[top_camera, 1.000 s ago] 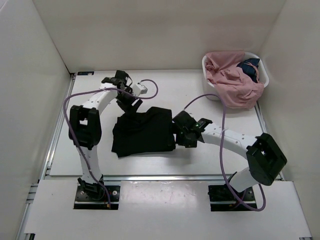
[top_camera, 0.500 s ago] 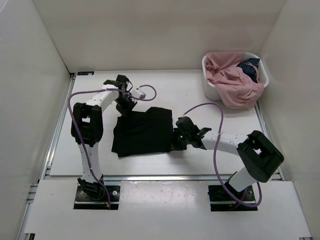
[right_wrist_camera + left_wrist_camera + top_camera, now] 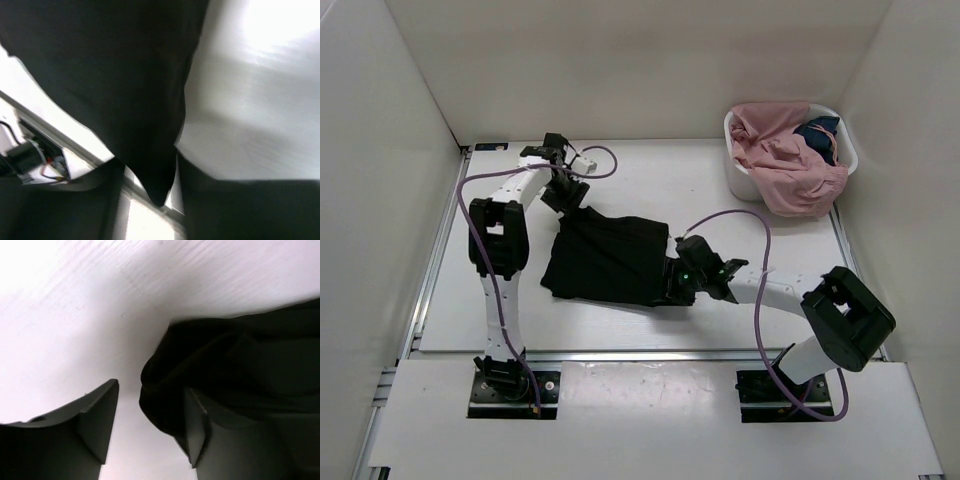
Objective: Fold and stack the trousers
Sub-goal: Fold the trousers
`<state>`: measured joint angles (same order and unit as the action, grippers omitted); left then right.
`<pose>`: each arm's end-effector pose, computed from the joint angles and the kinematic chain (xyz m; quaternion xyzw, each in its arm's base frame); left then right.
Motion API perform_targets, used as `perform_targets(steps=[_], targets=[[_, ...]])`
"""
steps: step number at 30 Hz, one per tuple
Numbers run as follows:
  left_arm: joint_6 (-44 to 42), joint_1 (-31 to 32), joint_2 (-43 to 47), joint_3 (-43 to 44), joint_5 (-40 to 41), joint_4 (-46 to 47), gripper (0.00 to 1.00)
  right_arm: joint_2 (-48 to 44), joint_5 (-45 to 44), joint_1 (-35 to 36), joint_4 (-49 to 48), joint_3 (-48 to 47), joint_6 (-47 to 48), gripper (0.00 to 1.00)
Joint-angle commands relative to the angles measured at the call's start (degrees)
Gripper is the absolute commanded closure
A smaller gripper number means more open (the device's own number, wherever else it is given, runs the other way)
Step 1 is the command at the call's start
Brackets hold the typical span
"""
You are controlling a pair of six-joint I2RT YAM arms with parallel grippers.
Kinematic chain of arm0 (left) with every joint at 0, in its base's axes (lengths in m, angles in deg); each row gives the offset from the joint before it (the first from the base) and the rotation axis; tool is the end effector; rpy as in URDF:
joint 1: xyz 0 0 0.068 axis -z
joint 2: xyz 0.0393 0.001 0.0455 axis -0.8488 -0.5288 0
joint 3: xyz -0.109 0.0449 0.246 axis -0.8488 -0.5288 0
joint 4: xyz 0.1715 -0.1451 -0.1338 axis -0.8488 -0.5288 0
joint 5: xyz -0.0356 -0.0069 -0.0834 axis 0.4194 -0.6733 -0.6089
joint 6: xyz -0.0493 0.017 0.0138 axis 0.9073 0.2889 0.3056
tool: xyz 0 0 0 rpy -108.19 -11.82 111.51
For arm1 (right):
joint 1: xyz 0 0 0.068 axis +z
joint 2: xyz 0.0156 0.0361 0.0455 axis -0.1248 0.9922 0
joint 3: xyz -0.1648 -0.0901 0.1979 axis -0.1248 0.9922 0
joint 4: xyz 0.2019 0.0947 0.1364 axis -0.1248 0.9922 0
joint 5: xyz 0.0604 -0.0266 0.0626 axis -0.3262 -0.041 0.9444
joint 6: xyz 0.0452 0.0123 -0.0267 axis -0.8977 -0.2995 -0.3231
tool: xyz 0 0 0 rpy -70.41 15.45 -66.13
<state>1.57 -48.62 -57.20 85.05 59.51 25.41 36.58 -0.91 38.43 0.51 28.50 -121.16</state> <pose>0.4491 -0.0796 0.2036 0.3079 0.9391 -0.0476 0.1449 0.1959 0.2084 0.1626 0.0137 0.9255 0.3291 0.1867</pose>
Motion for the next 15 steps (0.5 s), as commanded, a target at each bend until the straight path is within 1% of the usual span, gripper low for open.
perform_targets(steps=[1, 2, 3, 4, 5, 6, 8, 9, 10, 11, 12, 13, 15], targets=[[1.15, -0.14, 1.03, 1.7, 3.35, 1.21, 0.33, 0.13, 1.93, -0.17, 7.67, -4.12, 4.87, 0.37], [1.15, -0.14, 1.73, 1.7, 4.14, 1.21, 0.24, 0.13, 1.93, -0.17, 9.44, -6.22, 6.01, 0.2], [1.15, -0.14, 2.61, 1.18, 4.67, 1.21, 0.24, 0.13, 1.93, -0.17, 11.29, -7.46, 7.24, 0.17], [1.15, -1.27, 4.71, 1.18, 5.89, 1.21, 0.22, -0.65, 1.93, -0.69, 13.31, -8.69, 10.13, 0.15], [1.76, -1.89, 6.12, 1.18, 6.51, 1.21, 0.2, -1.7, 1.93, -0.69, 17.5, -10.09, 11.55, 0.13], [1.76, -2.59, 7.79, 1.18, 6.52, 1.21, 0.19, -2.41, 1.93, -1.56, 19.46, -12.89, 12.78, 0.13], [1.76, -4.53, 13.76, -1.1, 6.52, -0.19, 0.15, -4.77, -0.25, -3.41, 23.15, -16.93, 14.98, 0.1], [0.46, -4.53, 16.04, -2.94, 6.0, -0.2, 0.12, -5.49, -1.31, -4.29, 23.17, -18.0, 14.99, 0.1], [-0.25, -5.14, 20.33, -7.65, 5.03, -1.5, 0.1, -6.01, -2.63, -6.38, 23.69, -18.97, 14.99, 0.08], [-0.87, -5.15, 22.2, -10.4, 5.02, -2.21, 0.1, -6.02, -3.42, -7.62, 22.65, -20.55, 14.99, 0.06], [-1.66, -4.54, 23.78, -13.12, 3.98, -2.92, 0.09, -5.24, -3.43, -10.42, 21.51, -21.09, 14.99, 0.06], [-1.66, -4.53, 26.24, -18.72, 1.88, -3.62, 0.09, -2.62, -3.43, -11.84, 20.2, -21.79, 14.29, 0.06], [-1.66, -4.53, 27.75, -24.2, -0.33, -4.86, 0.09, 1.6, -0.72, -15.26, 16.5, -25.03, 13.76, 0.06]])
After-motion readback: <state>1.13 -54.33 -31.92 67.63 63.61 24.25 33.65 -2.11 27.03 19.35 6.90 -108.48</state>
